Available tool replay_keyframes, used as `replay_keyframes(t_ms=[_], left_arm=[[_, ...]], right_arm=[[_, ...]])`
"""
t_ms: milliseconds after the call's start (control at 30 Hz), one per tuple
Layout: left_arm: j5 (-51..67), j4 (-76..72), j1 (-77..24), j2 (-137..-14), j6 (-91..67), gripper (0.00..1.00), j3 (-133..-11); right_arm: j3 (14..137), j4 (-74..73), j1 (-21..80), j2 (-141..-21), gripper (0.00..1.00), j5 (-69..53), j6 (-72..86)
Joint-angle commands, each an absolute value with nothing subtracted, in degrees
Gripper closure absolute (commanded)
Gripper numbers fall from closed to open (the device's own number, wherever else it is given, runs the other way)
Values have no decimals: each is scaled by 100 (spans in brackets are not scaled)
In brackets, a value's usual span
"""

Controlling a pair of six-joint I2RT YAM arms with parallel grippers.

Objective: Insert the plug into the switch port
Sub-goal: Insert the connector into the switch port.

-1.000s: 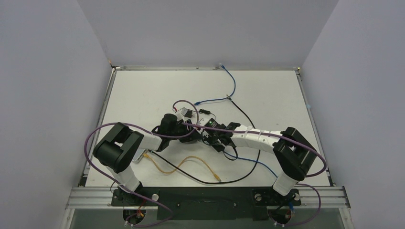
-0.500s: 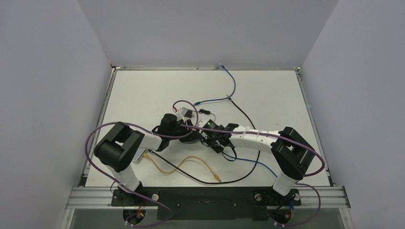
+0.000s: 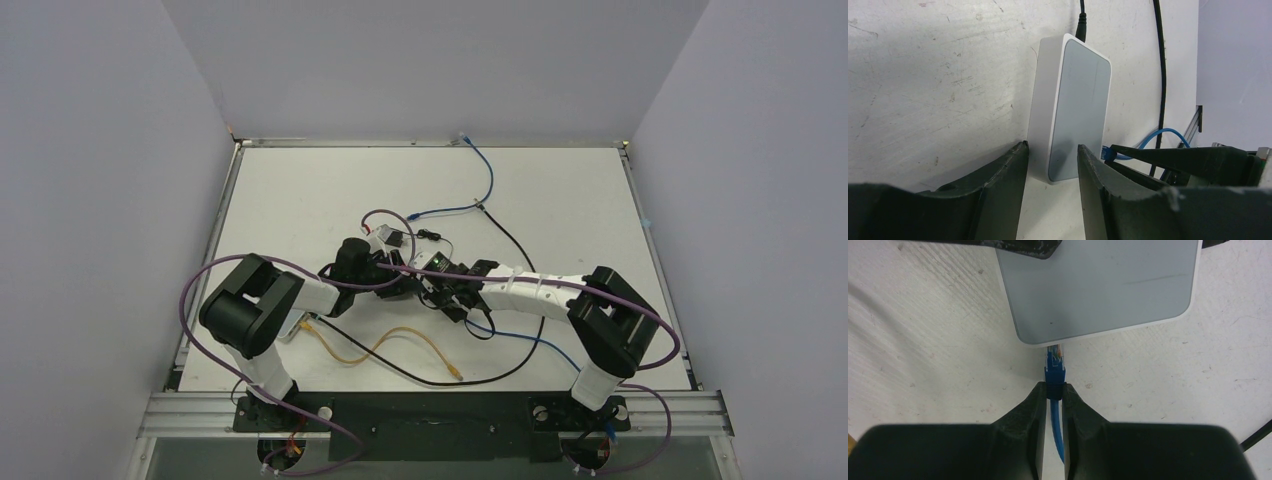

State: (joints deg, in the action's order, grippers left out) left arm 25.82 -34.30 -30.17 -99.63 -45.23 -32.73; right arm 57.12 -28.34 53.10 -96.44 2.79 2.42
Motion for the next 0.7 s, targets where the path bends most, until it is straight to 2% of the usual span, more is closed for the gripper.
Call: replay_keyframes(t_ms=[0, 667], left_arm=[[2705, -3454, -3014, -10139, -4475, 62, -3320], [2716, -3407, -3015, -10167, -4448, 63, -3334]], right_arm=[[5909, -2434, 5400, -9490, 100, 420, 245], [5834, -2298, 5362, -9314, 100, 539, 403]])
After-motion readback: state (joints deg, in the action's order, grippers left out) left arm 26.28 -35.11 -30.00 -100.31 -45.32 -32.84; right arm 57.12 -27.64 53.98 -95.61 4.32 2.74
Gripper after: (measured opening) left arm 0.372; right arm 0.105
